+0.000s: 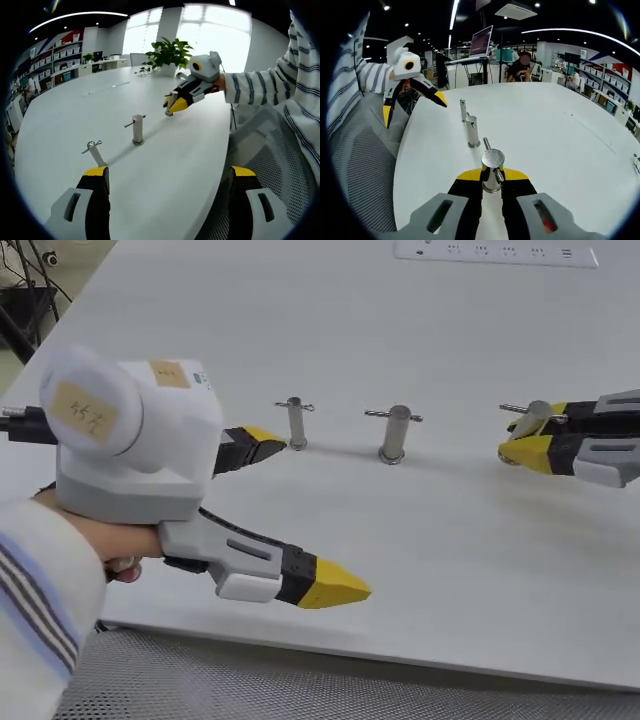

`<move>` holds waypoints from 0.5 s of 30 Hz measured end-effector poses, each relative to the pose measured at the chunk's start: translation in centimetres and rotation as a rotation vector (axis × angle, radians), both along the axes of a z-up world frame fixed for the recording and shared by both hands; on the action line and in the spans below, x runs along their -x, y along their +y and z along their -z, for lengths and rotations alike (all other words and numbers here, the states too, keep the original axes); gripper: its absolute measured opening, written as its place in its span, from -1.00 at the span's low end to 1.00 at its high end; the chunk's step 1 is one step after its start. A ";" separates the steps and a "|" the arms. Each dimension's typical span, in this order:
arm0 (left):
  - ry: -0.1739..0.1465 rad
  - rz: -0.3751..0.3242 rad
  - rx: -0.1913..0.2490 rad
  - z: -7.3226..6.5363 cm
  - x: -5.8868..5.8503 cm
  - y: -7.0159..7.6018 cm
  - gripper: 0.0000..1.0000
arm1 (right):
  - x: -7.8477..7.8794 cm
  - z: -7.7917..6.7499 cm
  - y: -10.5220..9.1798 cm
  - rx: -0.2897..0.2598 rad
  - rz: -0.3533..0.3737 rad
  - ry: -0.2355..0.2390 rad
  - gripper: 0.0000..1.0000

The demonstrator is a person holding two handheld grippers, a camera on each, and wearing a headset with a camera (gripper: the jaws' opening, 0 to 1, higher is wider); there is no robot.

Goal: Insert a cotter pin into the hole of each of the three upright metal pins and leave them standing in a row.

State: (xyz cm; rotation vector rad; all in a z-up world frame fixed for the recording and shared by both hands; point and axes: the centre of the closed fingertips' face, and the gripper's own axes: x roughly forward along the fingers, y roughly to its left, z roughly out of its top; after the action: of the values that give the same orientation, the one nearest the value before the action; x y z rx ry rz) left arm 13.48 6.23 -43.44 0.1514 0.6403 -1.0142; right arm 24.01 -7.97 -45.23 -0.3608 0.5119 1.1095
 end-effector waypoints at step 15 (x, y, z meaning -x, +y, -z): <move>0.024 0.004 -0.017 0.5 0.3 0.1 0.97 | 0.3 1.3 0.3 0.009 -0.027 0.022 -0.83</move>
State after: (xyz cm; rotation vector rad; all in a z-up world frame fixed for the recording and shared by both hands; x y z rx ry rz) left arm 13.15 6.36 -43.90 0.1551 0.6709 -1.0157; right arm 23.66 -7.63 -46.48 -0.3639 0.5331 1.1387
